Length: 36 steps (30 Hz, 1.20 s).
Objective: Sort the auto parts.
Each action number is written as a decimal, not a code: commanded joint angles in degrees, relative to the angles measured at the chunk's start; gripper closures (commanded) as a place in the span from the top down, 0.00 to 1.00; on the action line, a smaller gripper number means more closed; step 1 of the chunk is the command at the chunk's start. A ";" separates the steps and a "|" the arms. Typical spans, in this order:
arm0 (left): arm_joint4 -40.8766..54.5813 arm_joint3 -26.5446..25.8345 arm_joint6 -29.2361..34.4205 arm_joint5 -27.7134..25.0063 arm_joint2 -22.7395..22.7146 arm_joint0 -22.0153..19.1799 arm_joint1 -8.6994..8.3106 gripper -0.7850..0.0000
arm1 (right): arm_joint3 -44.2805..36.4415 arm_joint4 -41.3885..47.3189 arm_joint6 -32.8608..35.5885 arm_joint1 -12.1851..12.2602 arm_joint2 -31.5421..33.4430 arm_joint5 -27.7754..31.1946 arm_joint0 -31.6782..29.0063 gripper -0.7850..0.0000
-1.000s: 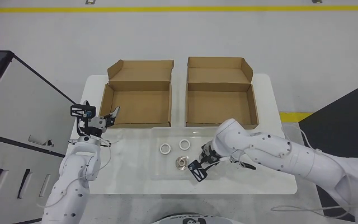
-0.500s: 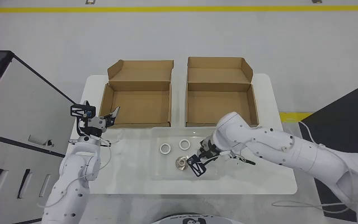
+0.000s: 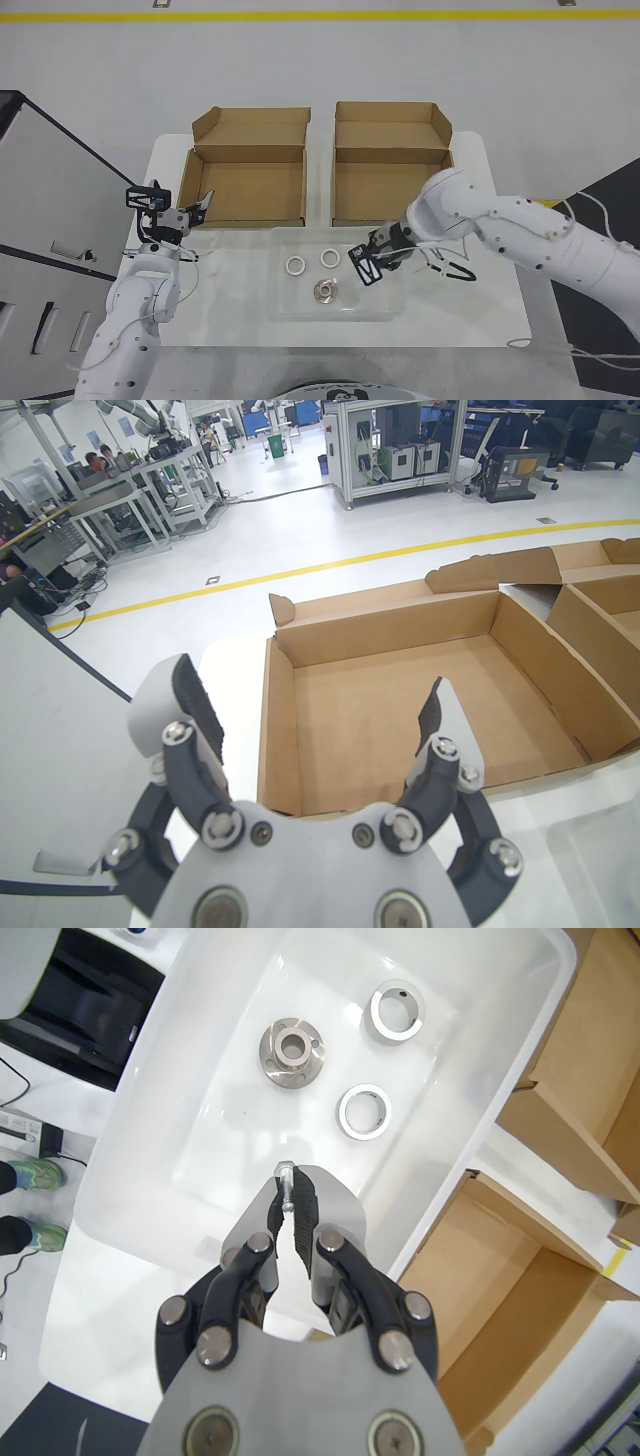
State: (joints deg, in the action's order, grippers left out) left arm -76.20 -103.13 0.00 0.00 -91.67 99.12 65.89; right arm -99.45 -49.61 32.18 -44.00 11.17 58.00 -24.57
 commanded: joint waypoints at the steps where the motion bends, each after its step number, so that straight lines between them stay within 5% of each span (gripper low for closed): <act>1: 0.00 0.00 0.00 0.00 0.00 0.00 0.00 1.00 | 0.43 2.12 -1.72 1.12 0.83 0.00 -0.05 0.00; 20: 0.00 0.00 0.00 0.00 0.00 0.00 0.00 1.00 | 2.49 15.23 -21.17 11.88 6.50 0.00 -5.24 0.00; 36: 0.00 0.00 0.00 0.00 0.00 0.00 0.00 1.00 | -1.73 10.05 -53.18 17.73 -1.43 0.00 -1.56 0.00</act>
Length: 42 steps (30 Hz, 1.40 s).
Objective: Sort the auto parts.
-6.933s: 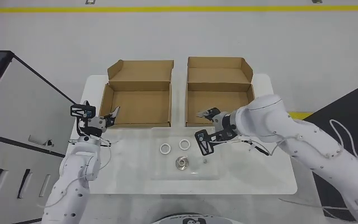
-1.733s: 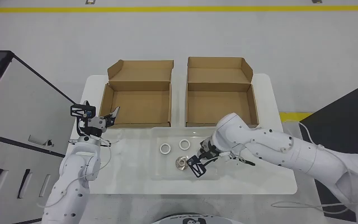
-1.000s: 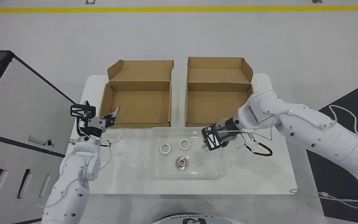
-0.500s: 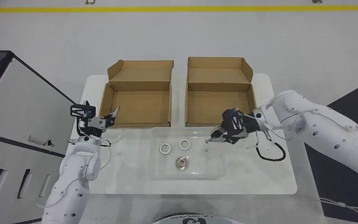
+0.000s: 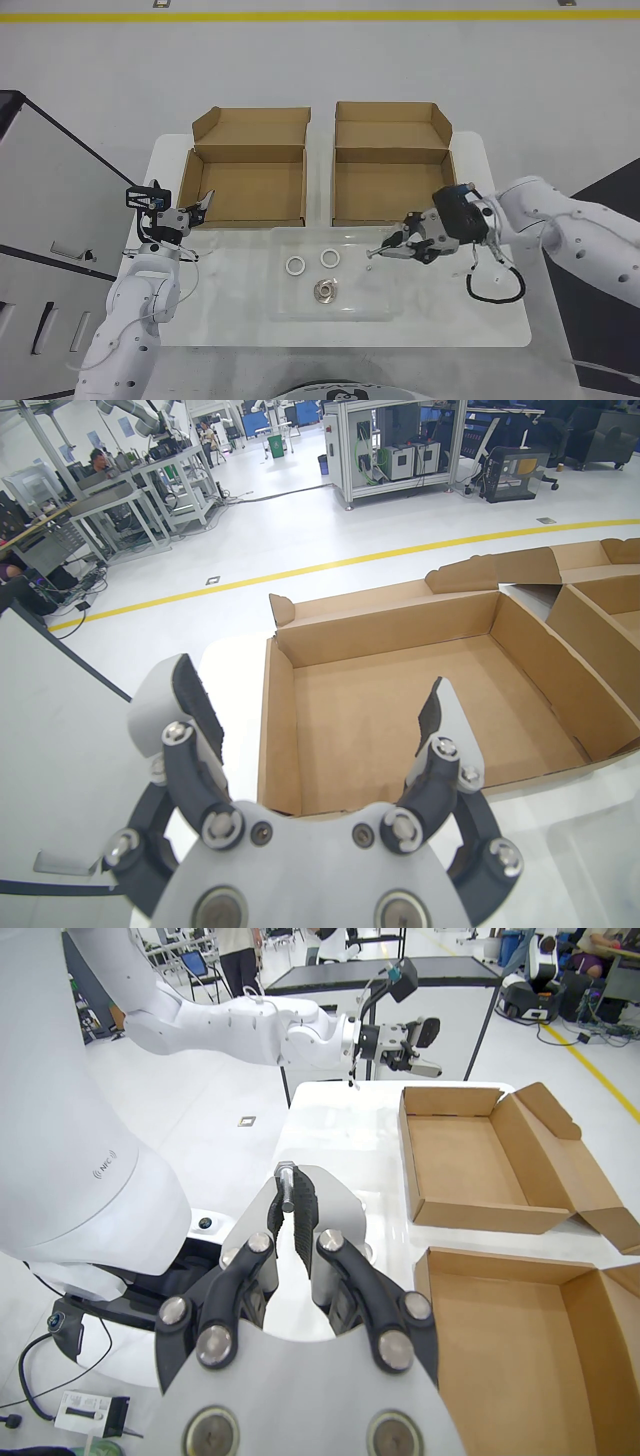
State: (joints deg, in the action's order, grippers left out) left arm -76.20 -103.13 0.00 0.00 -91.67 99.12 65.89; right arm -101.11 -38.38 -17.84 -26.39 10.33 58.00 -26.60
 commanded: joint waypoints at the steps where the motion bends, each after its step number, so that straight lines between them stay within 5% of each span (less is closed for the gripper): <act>1: 0.00 0.00 0.00 0.00 0.00 0.00 0.00 1.00 | -0.37 -2.55 -6.15 0.24 -0.59 0.00 0.54 0.00; 42: 0.00 0.00 0.00 0.00 0.00 0.00 0.00 1.00 | -1.06 -2.86 -6.62 0.17 -0.30 -1.00 -0.04 0.00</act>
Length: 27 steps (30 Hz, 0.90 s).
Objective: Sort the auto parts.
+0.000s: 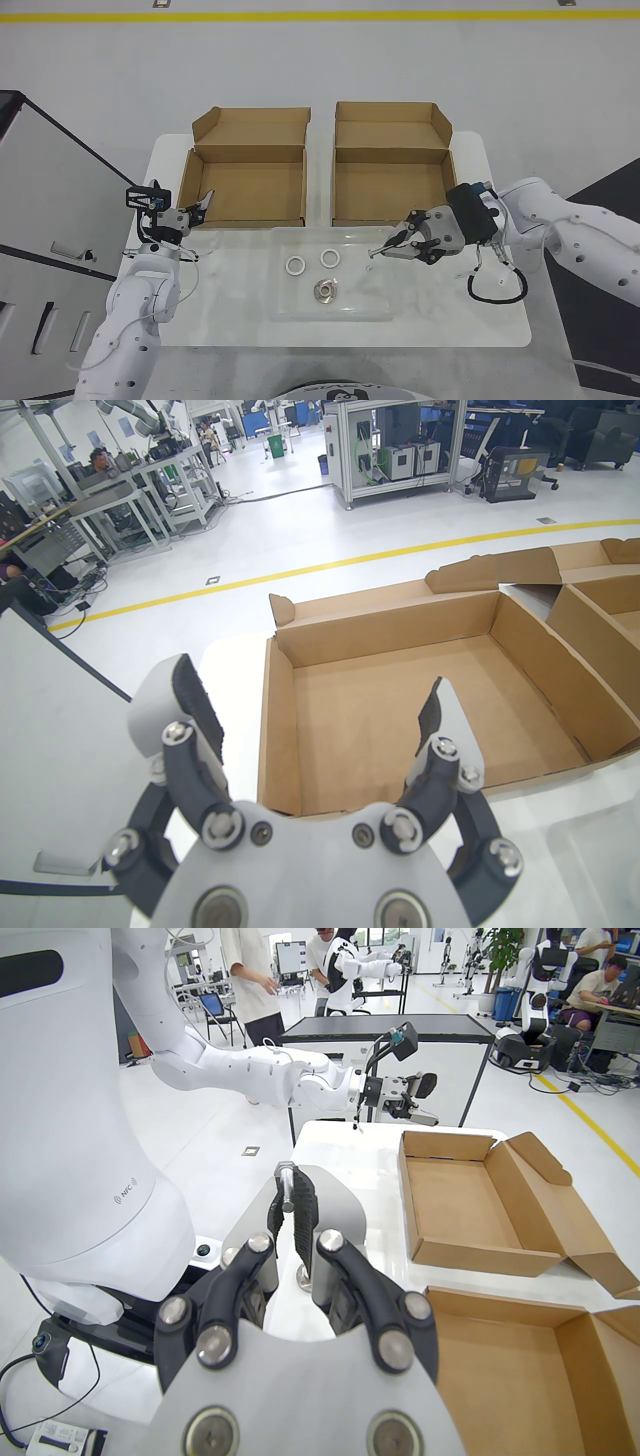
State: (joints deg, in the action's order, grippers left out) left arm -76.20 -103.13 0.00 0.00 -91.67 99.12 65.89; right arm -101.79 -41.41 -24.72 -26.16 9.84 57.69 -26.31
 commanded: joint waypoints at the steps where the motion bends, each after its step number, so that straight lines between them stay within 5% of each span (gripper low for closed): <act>1: 0.00 0.00 0.00 0.00 0.00 0.00 0.00 1.00 | -0.95 1.27 -0.99 -0.20 0.56 -0.40 -0.89 0.00; 15: 0.00 0.00 0.00 0.00 0.00 0.00 0.00 1.00 | -3.49 -1.18 -21.01 -3.12 3.10 0.31 -4.73 0.00; 27: 0.00 0.00 0.00 0.00 0.00 0.00 0.00 1.00 | -7.57 7.86 -21.57 -7.92 6.17 0.31 -4.41 0.00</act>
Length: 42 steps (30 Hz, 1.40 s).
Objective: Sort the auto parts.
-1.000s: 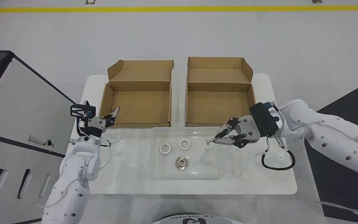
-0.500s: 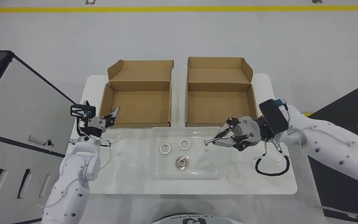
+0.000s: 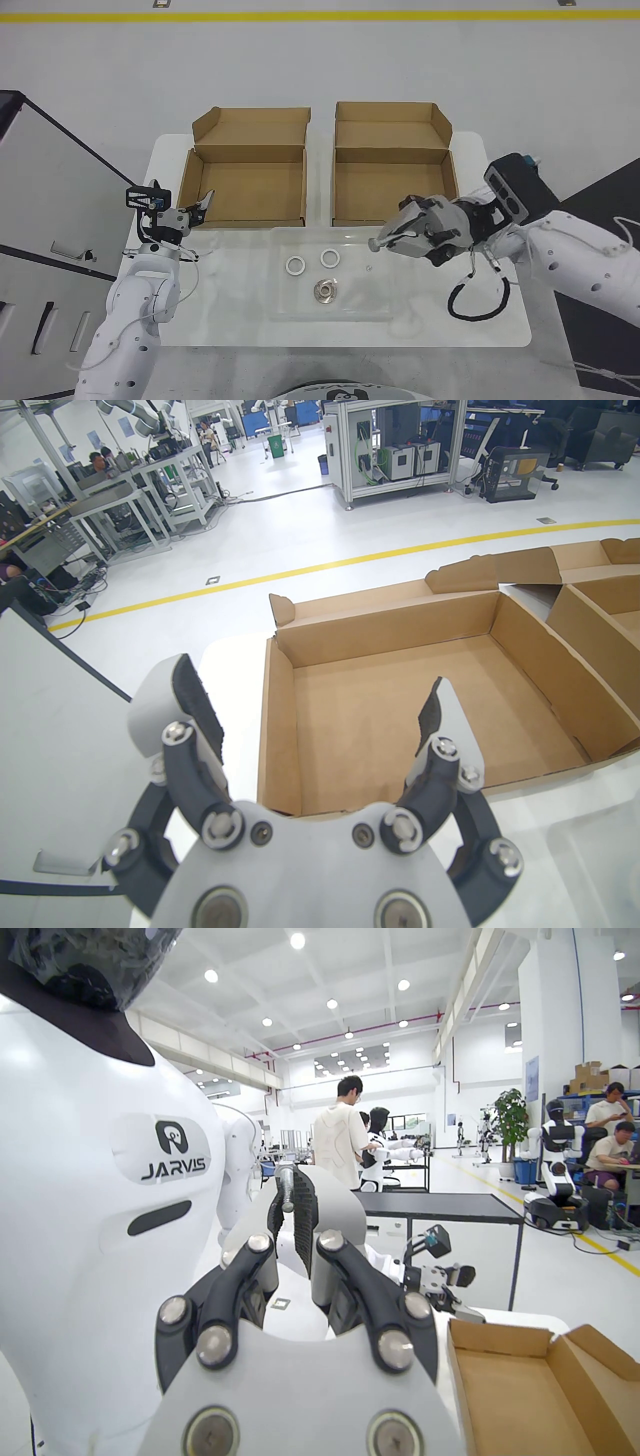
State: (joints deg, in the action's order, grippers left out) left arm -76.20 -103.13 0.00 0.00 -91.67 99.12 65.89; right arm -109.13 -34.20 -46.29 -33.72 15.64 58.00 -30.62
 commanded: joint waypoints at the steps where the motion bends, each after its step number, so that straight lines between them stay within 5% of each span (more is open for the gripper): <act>1: 0.00 0.00 0.00 0.00 0.00 0.00 0.00 1.00 | -0.70 1.51 -0.01 -0.81 0.82 0.00 -0.26 0.00; 33: 0.00 0.00 0.00 0.00 0.00 0.00 0.00 1.00 | -7.75 12.45 0.00 -12.30 11.22 0.00 -3.19 0.00; 42: 0.00 0.00 0.00 0.00 0.00 0.00 0.00 1.00 | -7.82 12.50 0.00 -12.43 11.29 0.00 -3.26 0.00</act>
State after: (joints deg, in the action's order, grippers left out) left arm -76.20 -103.13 0.00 0.00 -91.67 99.12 65.89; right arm -116.98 -21.66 -46.30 -46.19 26.95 58.00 -33.89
